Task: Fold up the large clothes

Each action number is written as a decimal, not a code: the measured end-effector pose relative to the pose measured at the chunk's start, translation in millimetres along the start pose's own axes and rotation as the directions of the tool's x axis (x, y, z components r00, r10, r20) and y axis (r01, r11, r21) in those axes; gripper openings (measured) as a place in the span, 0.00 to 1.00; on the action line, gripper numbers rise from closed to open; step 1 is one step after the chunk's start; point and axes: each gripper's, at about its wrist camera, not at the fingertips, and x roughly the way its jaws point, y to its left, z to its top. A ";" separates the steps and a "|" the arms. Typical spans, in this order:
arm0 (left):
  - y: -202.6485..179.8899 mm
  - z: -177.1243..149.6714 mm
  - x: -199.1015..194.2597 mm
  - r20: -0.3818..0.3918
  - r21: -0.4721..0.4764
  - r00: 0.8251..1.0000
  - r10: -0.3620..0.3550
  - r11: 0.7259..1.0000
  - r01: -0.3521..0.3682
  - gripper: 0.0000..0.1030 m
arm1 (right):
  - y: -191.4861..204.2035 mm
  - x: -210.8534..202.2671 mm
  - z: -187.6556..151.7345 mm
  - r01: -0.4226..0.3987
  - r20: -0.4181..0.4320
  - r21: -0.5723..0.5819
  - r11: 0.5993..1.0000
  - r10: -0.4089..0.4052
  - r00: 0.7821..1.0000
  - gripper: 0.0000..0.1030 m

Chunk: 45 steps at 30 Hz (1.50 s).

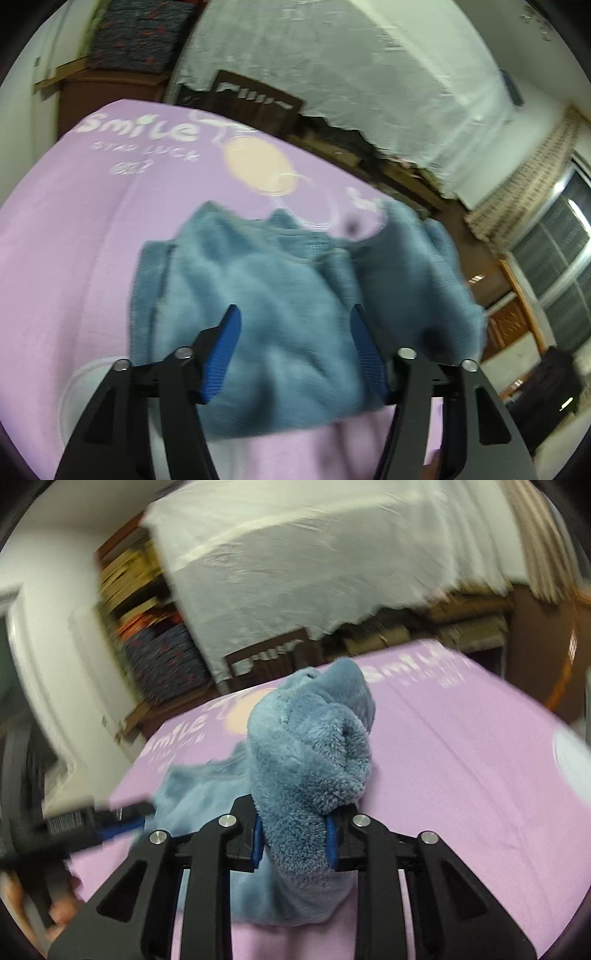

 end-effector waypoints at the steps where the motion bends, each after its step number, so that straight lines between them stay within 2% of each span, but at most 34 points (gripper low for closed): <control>1: -5.1 -0.5 -3.3 0.000 0.014 1.000 -0.026 1.000 0.026 0.69 | 6.3 -0.2 -2.8 -0.003 0.000 -0.024 1.000 0.003 1.000 0.23; 3: -19.4 -1.8 -5.7 0.000 0.041 0.996 -0.086 0.995 0.086 0.78 | 20.1 0.9 -11.7 -0.026 -0.019 -0.084 0.996 0.025 1.000 0.23; 5: -32.4 -0.8 -0.3 -0.017 0.053 0.992 -0.125 0.991 0.126 0.92 | 26.4 2.3 -17.4 -0.046 -0.039 -0.119 0.992 0.042 0.998 0.23; 9: -53.1 5.2 27.8 -0.090 0.071 0.985 -0.145 0.986 0.152 0.92 | 34.3 2.0 -24.9 -0.044 -0.048 -0.171 0.984 0.037 0.998 0.23; 12: -61.8 13.0 53.2 -0.134 0.095 0.982 -0.134 0.985 0.147 0.92 | 37.4 2.0 -29.7 -0.049 -0.059 -0.199 0.979 0.038 0.998 0.23; 13: -60.3 13.6 59.4 -0.143 0.091 0.982 -0.123 0.986 0.137 0.84 | 40.0 1.4 -31.5 -0.048 -0.059 -0.215 0.976 0.036 0.998 0.23; 14: -56.1 14.3 70.1 -0.158 0.073 0.981 -0.114 0.989 0.127 0.62 | 41.6 4.0 -29.5 -0.048 -0.059 -0.223 0.974 0.036 0.998 0.23; 16: -42.6 15.1 85.8 -0.202 0.006 0.960 -0.192 0.980 0.198 0.37 | 40.9 4.2 -30.4 -0.048 -0.061 -0.240 0.970 0.035 0.998 0.23; 17: -34.7 15.9 90.3 -0.209 -0.032 0.953 -0.220 0.975 0.218 0.33 | 40.9 4.2 -30.4 -0.048 -0.061 -0.240 0.970 0.035 0.998 0.23; 20: -29.9 18.5 88.8 -0.200 -0.023 0.955 -0.220 0.975 0.220 0.29 | 36.5 8.5 -33.1 -0.073 -0.105 -0.251 0.965 0.048 0.993 0.27; 21: -30.1 19.6 87.8 -0.195 -0.014 0.957 -0.213 0.977 0.215 0.29 | 34.7 7.7 -33.2 -0.076 -0.110 -0.250 0.965 0.050 0.993 0.29; 23: -32.6 22.4 84.9 -0.183 0.009 0.963 -0.197 0.979 0.202 0.28 | 27.7 0.7 -31.9 -0.087 -0.105 -0.233 0.969 0.064 0.992 0.45; 25: -35.6 23.4 81.6 -0.178 0.023 0.965 -0.191 0.980 0.198 0.27 | 22.8 -1.1 -30.9 -0.060 -0.091 -0.232 0.971 0.040 0.995 0.48; 27: -40.7 26.9 72.8 -0.152 0.058 0.974 -0.167 0.982 0.178 0.26 | 25.1 5.2 -34.6 -0.033 -0.109 -0.262 0.964 0.004 0.994 0.44; 28: -41.1 28.1 66.6 -0.138 0.068 0.977 -0.163 0.983 0.173 0.26 | 26.0 7.9 -35.8 -0.019 -0.108 -0.276 0.961 -0.012 0.994 0.28; 29: -41.5 33.0 54.3 -0.108 0.083 0.982 -0.158 0.982 0.167 0.26 | 30.2 6.8 -35.8 -0.014 -0.100 -0.290 0.957 -0.015 0.995 0.23; 32: -38.9 47.0 17.5 -0.039 0.123 0.990 -0.137 0.982 0.141 0.26 | 48.5 -9.9 -22.8 -0.011 -0.037 -0.318 0.948 -0.001 0.999 0.20; 34: -36.1 56.3 -8.4 0.008 0.155 0.996 -0.094 0.984 0.092 0.26 | 66.0 -17.2 -10.8 -0.026 -0.014 -0.362 0.932 0.022 1.000 0.20; 38: -18.2 58.6 -45.6 0.091 0.214 0.995 0.038 0.975 -0.057 0.26 | 108.5 -19.7 2.3 -0.077 0.003 -0.425 0.902 0.087 0.996 0.20; 41: 16.5 54.7 -52.4 0.087 0.167 0.992 0.087 0.981 -0.101 0.26 | 135.7 -11.6 1.1 -0.122 -0.022 -0.461 0.879 0.126 0.992 0.20; 45: 73.2 38.6 -34.1 0.004 0.072 0.991 0.134 0.988 -0.134 0.26 | 170.0 15.5 -22.3 -0.175 -0.111 -0.519 0.836 0.138 0.984 0.20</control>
